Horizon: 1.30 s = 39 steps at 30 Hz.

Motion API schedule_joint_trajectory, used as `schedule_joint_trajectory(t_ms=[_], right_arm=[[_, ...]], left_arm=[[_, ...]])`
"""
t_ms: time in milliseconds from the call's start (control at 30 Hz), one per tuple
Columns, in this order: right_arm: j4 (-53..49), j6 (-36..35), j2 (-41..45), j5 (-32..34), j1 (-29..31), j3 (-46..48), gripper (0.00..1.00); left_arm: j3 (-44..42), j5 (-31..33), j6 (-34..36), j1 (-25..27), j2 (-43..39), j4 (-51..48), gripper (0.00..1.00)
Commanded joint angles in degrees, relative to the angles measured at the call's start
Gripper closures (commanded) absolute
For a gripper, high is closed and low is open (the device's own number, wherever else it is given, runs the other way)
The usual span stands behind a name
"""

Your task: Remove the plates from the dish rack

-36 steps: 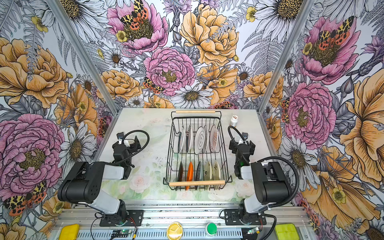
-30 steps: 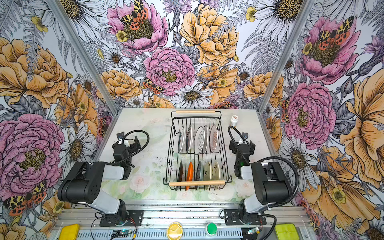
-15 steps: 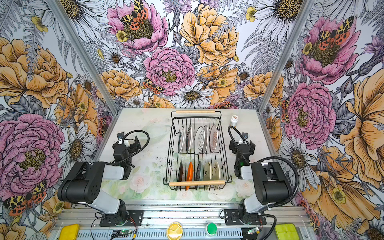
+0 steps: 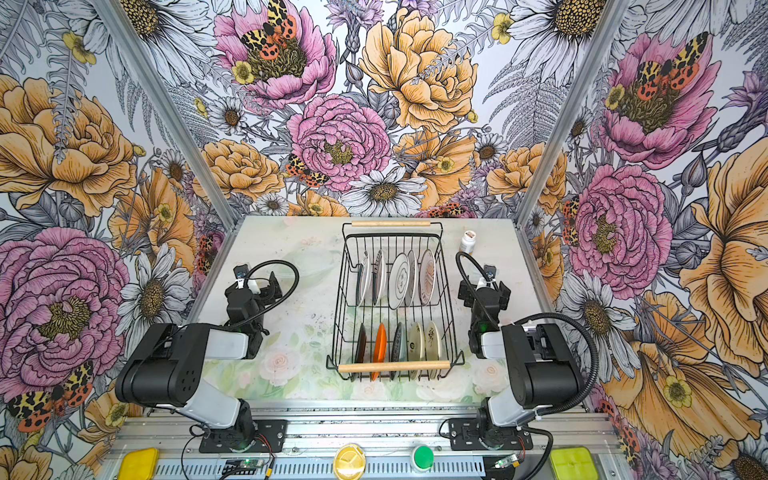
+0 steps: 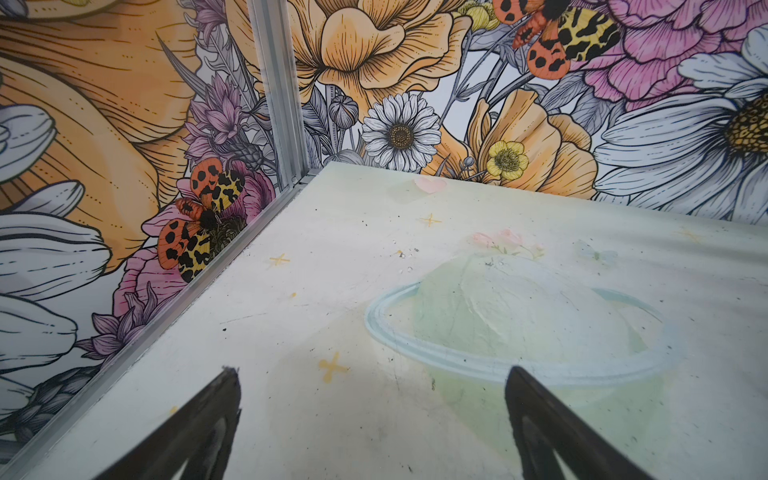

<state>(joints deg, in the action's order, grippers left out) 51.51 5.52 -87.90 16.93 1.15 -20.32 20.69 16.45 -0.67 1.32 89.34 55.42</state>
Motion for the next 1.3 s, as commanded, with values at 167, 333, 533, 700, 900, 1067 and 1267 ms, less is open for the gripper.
schedule_joint_trajectory(t_ms=[167, 333, 533, 700, 900, 1067, 1267], right_arm=[[0.80, 0.49, -0.03, 0.31, -0.01, -0.78, 0.01], [-1.12, -0.08, 1.85, -0.22, 0.32, -1.04, 0.01], [-5.61, 0.37, 5.65, 0.87, 0.35, -1.56, 0.01], [-16.29, 0.87, 10.14, 0.75, 0.35, -4.55, 0.00], [-35.32, 4.15, 13.99, 3.12, 0.42, -12.07, 0.00], [-43.35, 8.02, 20.10, 1.33, 0.42, -13.77, 0.01], [-57.16, 15.89, 25.47, -4.63, 0.39, -18.99, 0.00]], left_arm=[[0.13, -0.63, 0.06, 0.17, -0.31, 0.21, 0.01], [0.37, -2.39, 0.94, 0.28, -0.55, -0.28, 0.01], [0.11, -0.20, 1.88, 1.76, -3.02, -1.64, 0.01], [1.47, 2.52, 3.83, 4.04, -7.02, -7.74, 0.01], [3.34, 6.50, 4.54, 8.00, -14.55, -18.69, 0.01], [5.59, 9.98, 3.52, 10.78, -20.85, -29.92, 0.01], [12.09, 8.00, -3.80, 11.62, -29.28, -50.35, 0.01]])
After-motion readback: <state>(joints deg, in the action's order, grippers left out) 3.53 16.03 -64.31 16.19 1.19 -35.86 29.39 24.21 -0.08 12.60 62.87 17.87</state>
